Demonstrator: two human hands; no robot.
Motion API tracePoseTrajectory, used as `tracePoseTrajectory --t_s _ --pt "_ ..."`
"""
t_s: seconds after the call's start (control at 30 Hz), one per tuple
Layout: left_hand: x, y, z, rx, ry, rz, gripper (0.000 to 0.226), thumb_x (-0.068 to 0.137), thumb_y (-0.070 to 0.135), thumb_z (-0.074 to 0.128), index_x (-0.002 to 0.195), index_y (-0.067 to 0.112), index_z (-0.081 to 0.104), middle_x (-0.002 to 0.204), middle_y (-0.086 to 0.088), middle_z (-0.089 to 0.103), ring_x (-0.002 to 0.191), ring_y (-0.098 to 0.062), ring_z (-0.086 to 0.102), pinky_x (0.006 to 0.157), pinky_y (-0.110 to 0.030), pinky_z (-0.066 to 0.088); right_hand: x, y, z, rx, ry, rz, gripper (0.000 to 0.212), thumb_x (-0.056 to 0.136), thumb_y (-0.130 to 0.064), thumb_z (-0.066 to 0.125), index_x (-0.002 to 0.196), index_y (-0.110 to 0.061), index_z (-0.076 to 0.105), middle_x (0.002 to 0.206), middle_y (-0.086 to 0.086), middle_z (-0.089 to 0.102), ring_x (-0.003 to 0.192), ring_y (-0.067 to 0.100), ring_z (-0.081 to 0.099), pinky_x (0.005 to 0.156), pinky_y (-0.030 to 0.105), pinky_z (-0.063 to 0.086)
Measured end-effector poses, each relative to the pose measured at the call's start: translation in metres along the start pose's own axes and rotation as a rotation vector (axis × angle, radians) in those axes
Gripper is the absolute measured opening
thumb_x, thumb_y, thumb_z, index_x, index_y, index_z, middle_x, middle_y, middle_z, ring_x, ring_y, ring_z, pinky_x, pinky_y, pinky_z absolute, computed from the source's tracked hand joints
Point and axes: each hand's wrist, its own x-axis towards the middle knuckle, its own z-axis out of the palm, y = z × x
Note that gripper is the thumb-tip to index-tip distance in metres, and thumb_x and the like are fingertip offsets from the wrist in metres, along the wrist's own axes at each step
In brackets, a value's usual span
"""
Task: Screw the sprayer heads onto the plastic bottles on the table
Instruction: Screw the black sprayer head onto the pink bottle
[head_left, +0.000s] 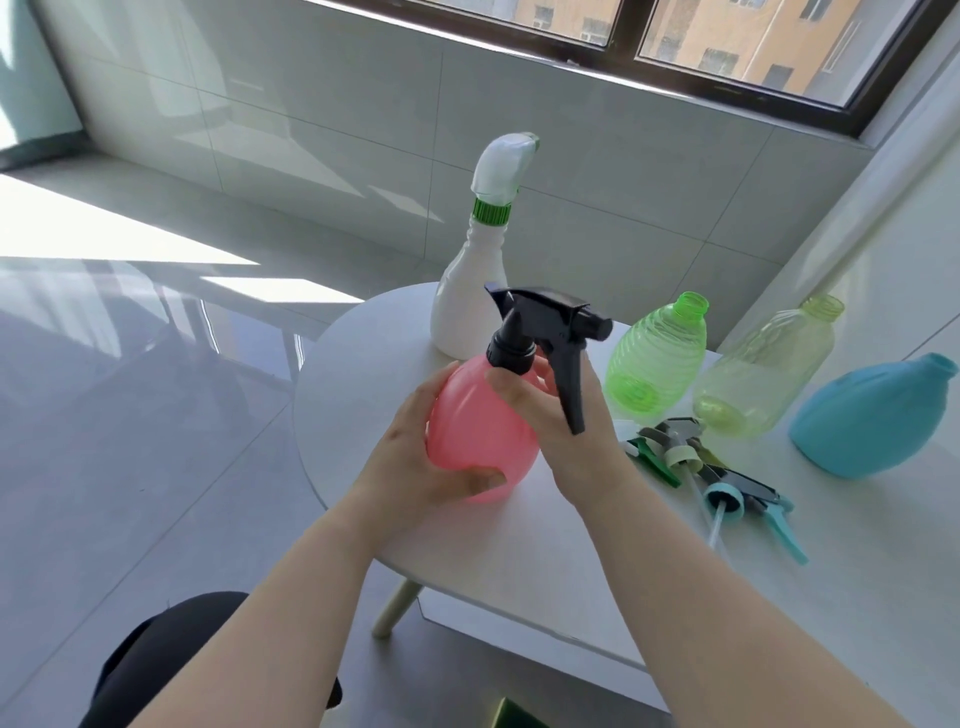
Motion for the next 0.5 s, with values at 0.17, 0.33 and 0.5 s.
tracePoseTrajectory --t_s 0.17,0.33,0.5 --pt "0.002 -0.001 -0.002 -0.017 -0.035 -0.002 0.08 0.035 0.049 0.07 0.096 0.076 0.026 0.116 0.025 0.045 0.107 -0.013 0.052 0.08 -0.027 0.046 -0.002 -0.001 -0.008 -0.071 -0.133 -0.01 0.03 0.075 -0.021 0.055 0.105 -0.027 0.052 0.095 -0.011 0.06 0.085 -0.009 0.055 0.078 0.008 0.043" --pt "0.003 -0.002 -0.003 -0.028 -0.044 0.002 0.081 0.036 0.048 0.071 0.097 0.076 0.027 0.115 0.027 0.046 0.106 -0.009 0.053 0.078 -0.024 0.046 0.001 -0.003 -0.013 -0.091 -0.026 -0.017 0.023 0.078 -0.009 0.063 0.083 -0.031 0.061 0.088 -0.01 0.066 0.093 0.011 0.06 0.092 0.033 0.045" --pt "0.004 -0.004 -0.003 -0.012 -0.041 -0.013 0.083 0.034 0.049 0.071 0.099 0.075 0.025 0.118 0.017 0.049 0.106 -0.013 0.054 0.08 -0.028 0.048 0.004 -0.008 -0.001 -0.187 0.071 -0.032 0.034 0.07 -0.012 0.07 0.081 -0.031 0.044 0.087 -0.015 0.056 0.092 0.009 0.056 0.096 0.037 0.043"
